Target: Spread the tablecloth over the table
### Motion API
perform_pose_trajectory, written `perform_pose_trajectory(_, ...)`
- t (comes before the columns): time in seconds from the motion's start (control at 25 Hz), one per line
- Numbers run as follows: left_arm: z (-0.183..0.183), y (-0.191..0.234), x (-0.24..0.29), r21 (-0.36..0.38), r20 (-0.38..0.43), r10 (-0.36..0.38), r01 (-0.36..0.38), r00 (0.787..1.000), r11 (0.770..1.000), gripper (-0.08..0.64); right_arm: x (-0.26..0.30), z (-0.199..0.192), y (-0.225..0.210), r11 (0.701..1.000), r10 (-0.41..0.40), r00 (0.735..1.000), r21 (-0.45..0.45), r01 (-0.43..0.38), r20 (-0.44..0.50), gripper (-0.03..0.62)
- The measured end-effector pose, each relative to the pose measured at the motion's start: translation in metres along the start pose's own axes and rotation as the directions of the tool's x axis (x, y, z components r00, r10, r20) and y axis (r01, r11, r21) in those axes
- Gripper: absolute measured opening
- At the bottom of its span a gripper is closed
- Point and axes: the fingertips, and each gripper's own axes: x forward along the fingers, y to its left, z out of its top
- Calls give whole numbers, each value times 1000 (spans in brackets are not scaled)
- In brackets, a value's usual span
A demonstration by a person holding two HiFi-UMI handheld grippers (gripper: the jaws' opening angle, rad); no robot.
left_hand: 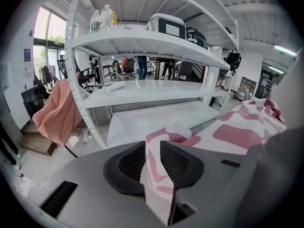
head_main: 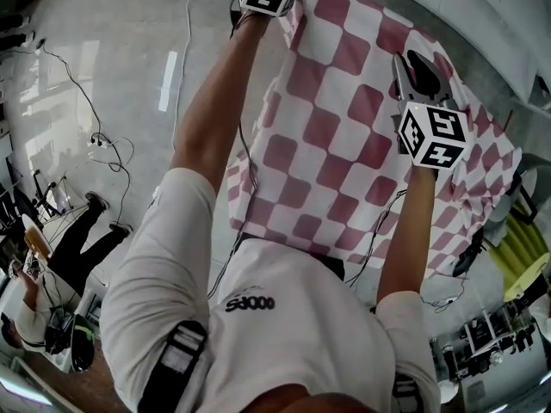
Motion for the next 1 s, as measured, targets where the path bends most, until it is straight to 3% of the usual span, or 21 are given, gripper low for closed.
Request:
perform_pose_trajectory(0.16,1,2,-19,-12,20,24,-23,1000,1000,98,3,6,6,1000,-7,1000,3,7,17,114)
perform_pose_trajectory(0.44,13,-11,-70,-11,142,41,-40,989,999,43,-10,16,21,1000,-2,999,-11,2,38,107)
perform_pose_trajectory(0.6,12,-25,-106,-16,186,55,-53,981,998,32,-28,18,23,1000,-28,998,-12,29,62,62)
perform_pose_trajectory(0.76,17,-48,-148,15,227,62,-68,972,998,31,-64,25,19,996,-79,992,-24,82,101,25)
perform_pose_trajectory(1.0,48,-108,-229,77,302,43,-69,952,995,29,-147,35,8,992,-125,977,-13,129,174,23)
